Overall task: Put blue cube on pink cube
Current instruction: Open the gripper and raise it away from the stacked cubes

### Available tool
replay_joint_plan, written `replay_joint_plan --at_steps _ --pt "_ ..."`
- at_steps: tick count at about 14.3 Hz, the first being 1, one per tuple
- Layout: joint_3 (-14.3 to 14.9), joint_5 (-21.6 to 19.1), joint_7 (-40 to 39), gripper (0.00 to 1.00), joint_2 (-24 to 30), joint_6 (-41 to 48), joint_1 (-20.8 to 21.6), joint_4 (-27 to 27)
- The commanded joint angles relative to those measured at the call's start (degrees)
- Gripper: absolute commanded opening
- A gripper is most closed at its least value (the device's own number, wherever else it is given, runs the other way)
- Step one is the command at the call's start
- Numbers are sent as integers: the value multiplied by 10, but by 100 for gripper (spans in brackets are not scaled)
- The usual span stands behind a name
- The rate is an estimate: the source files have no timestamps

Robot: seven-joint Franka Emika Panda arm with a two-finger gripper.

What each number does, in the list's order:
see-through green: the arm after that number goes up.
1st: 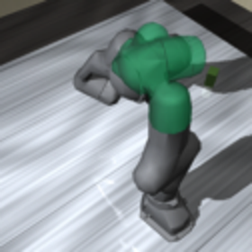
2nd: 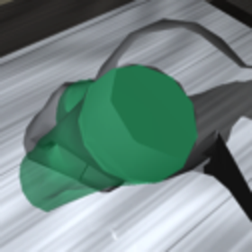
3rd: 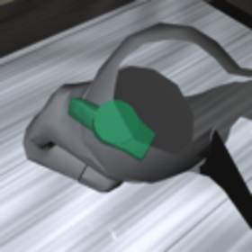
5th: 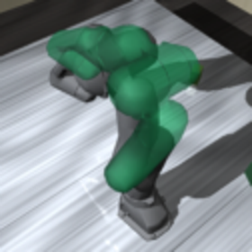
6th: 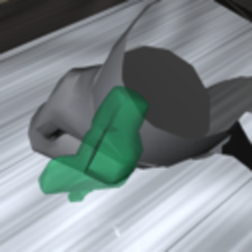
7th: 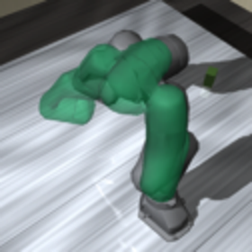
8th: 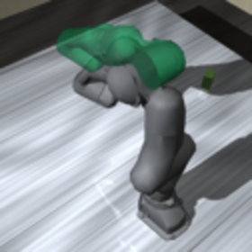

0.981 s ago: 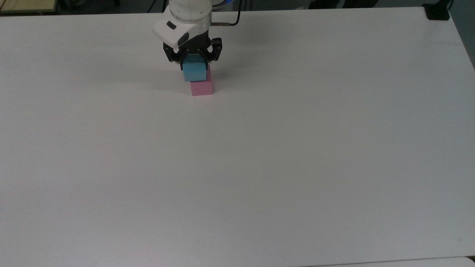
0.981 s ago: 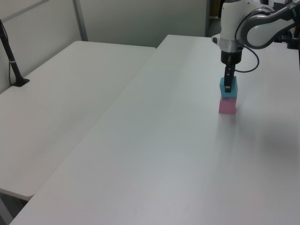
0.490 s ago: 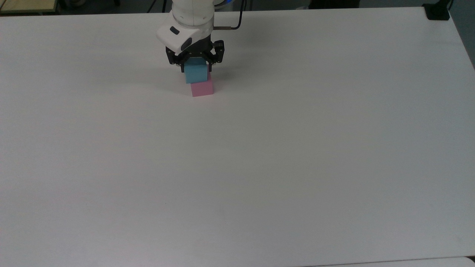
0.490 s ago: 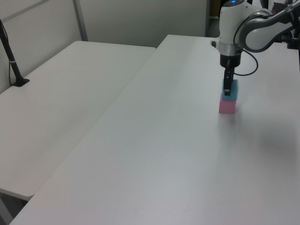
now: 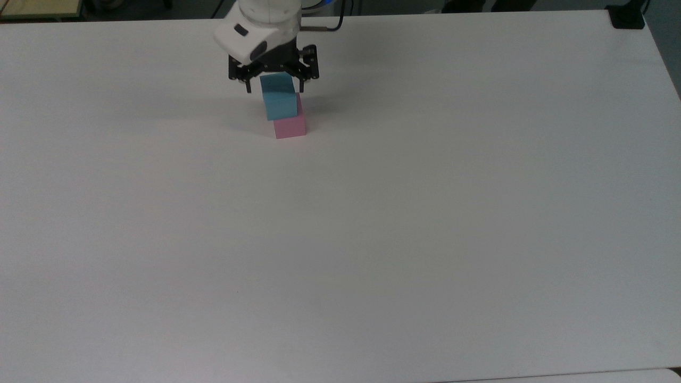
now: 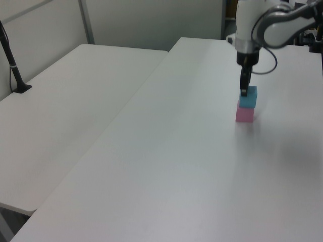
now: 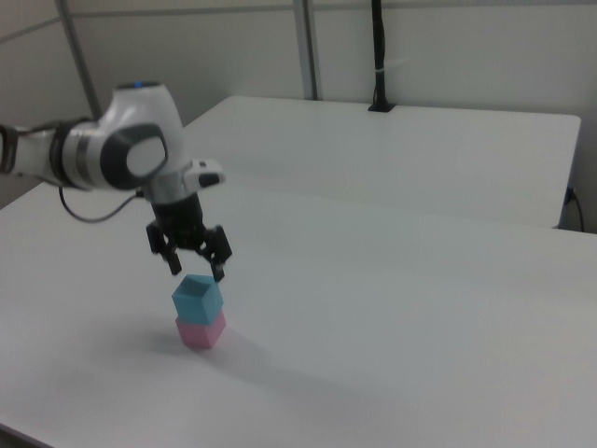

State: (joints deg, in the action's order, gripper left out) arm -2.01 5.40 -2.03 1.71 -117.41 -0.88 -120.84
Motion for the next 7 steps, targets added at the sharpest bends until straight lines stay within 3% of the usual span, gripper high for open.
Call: replay_joint_plan --at_steps 1,3,7 --pt "0 -24 -5 100 4 148 -19 146" --pt "-3 -29 -1 100 -3 201 -20 211" --pt "-19 -28 0 100 -5 207 -25 233"
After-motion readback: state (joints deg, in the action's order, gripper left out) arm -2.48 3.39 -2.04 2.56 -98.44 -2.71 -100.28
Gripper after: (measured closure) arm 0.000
